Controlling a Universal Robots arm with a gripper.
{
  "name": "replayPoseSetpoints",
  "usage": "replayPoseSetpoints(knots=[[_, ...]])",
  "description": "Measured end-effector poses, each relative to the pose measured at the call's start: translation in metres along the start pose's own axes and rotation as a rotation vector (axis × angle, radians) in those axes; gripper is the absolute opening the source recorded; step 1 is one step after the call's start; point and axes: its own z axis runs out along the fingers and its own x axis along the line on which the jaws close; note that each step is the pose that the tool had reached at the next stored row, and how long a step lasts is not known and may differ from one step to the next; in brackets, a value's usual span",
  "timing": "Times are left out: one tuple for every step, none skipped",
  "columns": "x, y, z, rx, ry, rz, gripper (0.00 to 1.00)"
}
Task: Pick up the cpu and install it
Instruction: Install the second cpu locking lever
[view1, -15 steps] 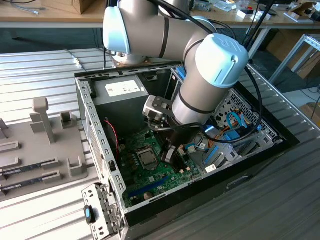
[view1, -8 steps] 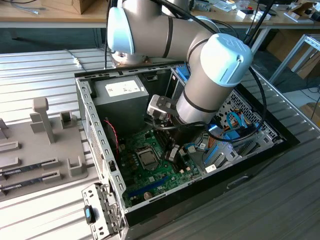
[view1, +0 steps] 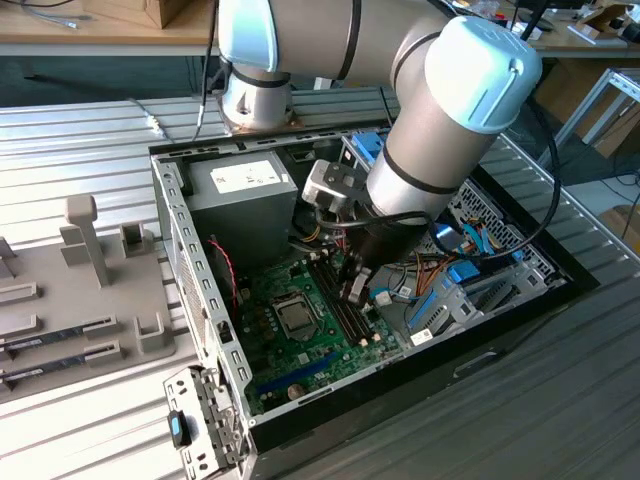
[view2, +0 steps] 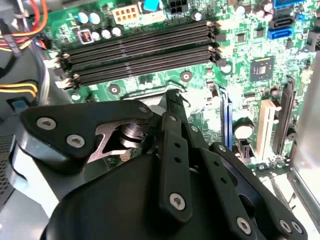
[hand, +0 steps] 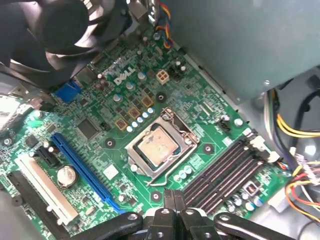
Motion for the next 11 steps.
replayPoseSetpoints(knots=[[-0.0029, -0.0026, -0.0010, -0.0116, -0.0066, -0.001, 0.11], [-0.0049, -0.0039, -0.0016, -0.0188, -0.0121, -0.002, 0.11], [-0.0062, -0.0047, -0.0021, -0.0238, -0.0160, -0.003, 0.11], [-0.0076, -0.0056, -0.0030, -0.0291, -0.0206, -0.003, 0.11], [-0.0087, -0.0064, -0.0041, -0.0331, -0.0241, -0.004, 0.11], [-0.0093, -0.0069, -0.0058, -0.0358, -0.0262, -0.004, 0.11], [-0.0097, -0.0071, -0.0084, -0.0376, -0.0275, -0.004, 0.11], [-0.0099, -0.0071, -0.0115, -0.0388, -0.0282, -0.004, 0.11], [-0.0100, -0.0070, -0.0151, -0.0399, -0.0285, -0.004, 0.11], [-0.0099, -0.0066, -0.0203, -0.0408, -0.0289, -0.004, 0.11], [-0.0099, -0.0065, -0.0219, -0.0411, -0.0292, -0.004, 0.11]])
